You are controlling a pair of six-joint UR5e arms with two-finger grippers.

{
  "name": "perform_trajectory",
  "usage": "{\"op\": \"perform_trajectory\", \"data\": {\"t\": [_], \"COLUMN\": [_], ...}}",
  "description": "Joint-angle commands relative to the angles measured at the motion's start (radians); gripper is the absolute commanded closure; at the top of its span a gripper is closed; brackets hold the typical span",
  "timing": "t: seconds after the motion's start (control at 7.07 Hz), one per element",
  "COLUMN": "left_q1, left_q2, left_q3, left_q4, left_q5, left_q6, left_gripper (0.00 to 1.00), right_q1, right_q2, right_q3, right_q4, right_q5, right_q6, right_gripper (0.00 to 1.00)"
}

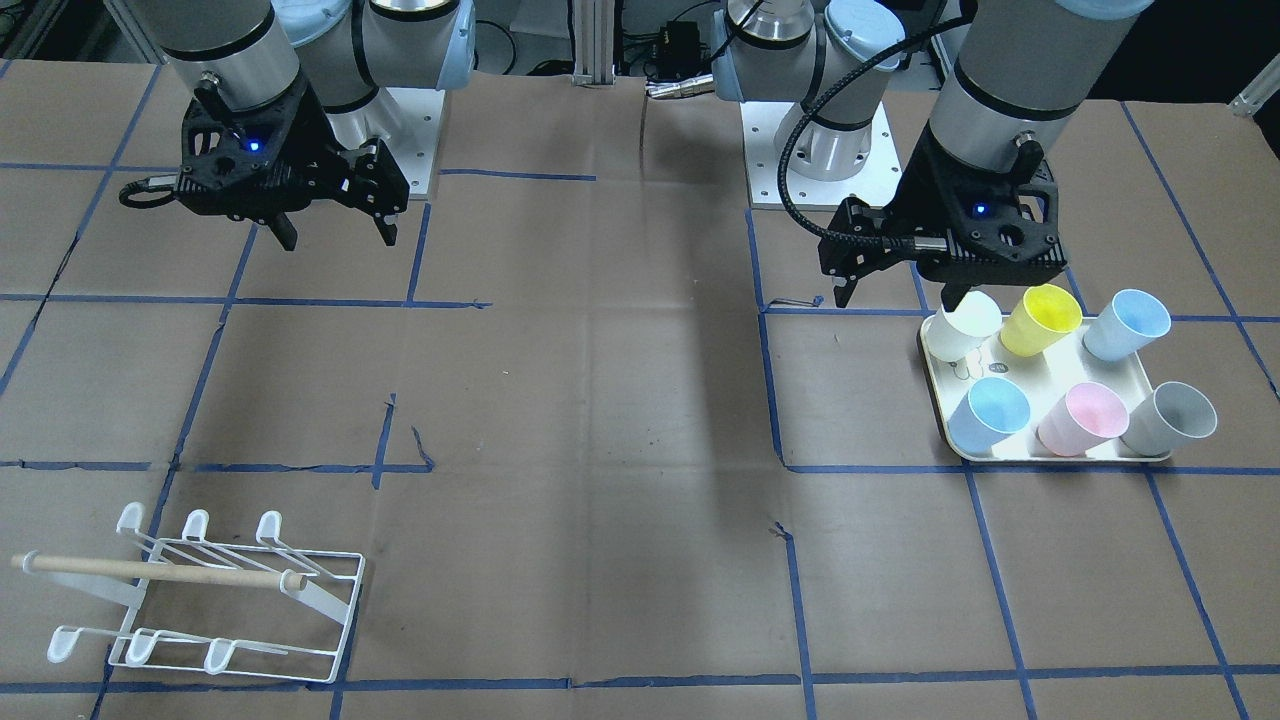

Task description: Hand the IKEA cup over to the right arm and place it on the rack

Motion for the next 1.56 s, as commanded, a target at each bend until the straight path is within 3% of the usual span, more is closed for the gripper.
{"op": "perform_trajectory", "data": {"t": [0.0, 1.41], "left_q1": [0.0, 0.017], "left_q2": [-0.001, 0.021], "left_q3": [-0.002, -0.026], "left_q4": [0.0, 0.002], "left_q5": [-0.001, 0.004], "left_q6": [0.0, 0.072], "left_gripper": [0.0, 0.0], "right_q1": [0.001, 0.001], "right_q2": [0.0, -0.003], "right_q3": [0.0, 0.0], "right_q4": [0.002, 0.002], "right_q5": [0.005, 0.007], "right_q6": [0.0, -0.002], "right_gripper": [0.0, 0.0]}}
